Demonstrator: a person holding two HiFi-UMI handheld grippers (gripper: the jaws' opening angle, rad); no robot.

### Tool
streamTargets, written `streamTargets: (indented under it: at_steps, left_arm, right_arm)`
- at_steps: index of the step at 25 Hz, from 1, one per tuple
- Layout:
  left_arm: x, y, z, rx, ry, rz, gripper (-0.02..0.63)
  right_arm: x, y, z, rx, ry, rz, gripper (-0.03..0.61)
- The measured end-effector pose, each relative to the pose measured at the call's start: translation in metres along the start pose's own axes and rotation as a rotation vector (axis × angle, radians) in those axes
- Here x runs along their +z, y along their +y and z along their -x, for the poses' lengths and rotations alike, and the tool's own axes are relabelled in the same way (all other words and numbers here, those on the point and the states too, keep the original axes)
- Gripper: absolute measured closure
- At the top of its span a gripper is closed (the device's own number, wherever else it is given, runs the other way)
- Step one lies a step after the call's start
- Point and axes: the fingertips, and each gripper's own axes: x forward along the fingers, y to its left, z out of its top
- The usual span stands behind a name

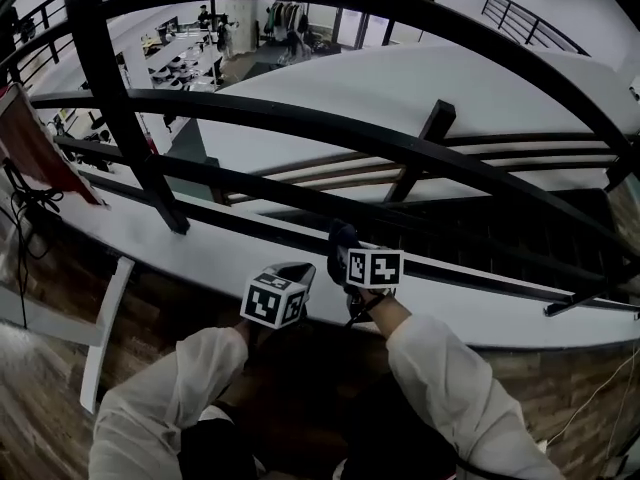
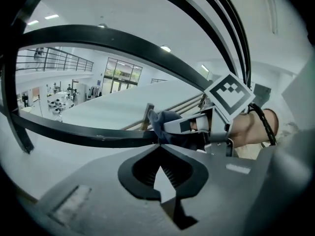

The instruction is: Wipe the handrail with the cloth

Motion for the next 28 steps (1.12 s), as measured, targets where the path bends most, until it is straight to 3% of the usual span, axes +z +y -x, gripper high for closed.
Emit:
streamTargets:
  at_steps: [10, 15, 20, 25, 28]
  left_arm:
    - [0.004, -0.070, -0.033, -0.081, 0.025, -0.090, 0.612]
    - [-0.002, -0.108, -0.054, -0.119, 0.065, -0.194, 0.612]
    - [0.003, -0.162, -0.081, -0.161, 0.079, -0.370, 0.612]
    - [0.016, -0.193, -0.100, -0.167, 0.117, -0.289, 0.612]
    - [0.030, -0.220, -0.114, -0.190, 0.119, -0.374, 0.612]
  right_arm:
    - [-0.016, -0.097, 0.054, -0.062, -0.058, -0.078, 0.488]
    - [-0.021, -0.131, 0.076, -0.080, -0.092, -0.107, 0.488]
    - [-0.029, -0.192, 0.113, -0.115, -0.136, -0.168, 0.486]
    - [-0.044, -0.249, 0.146, -0.135, -0.148, -0.244, 0.486]
    - [-0.051, -0.279, 0.165, -0.146, -0.152, -0.277, 0.486]
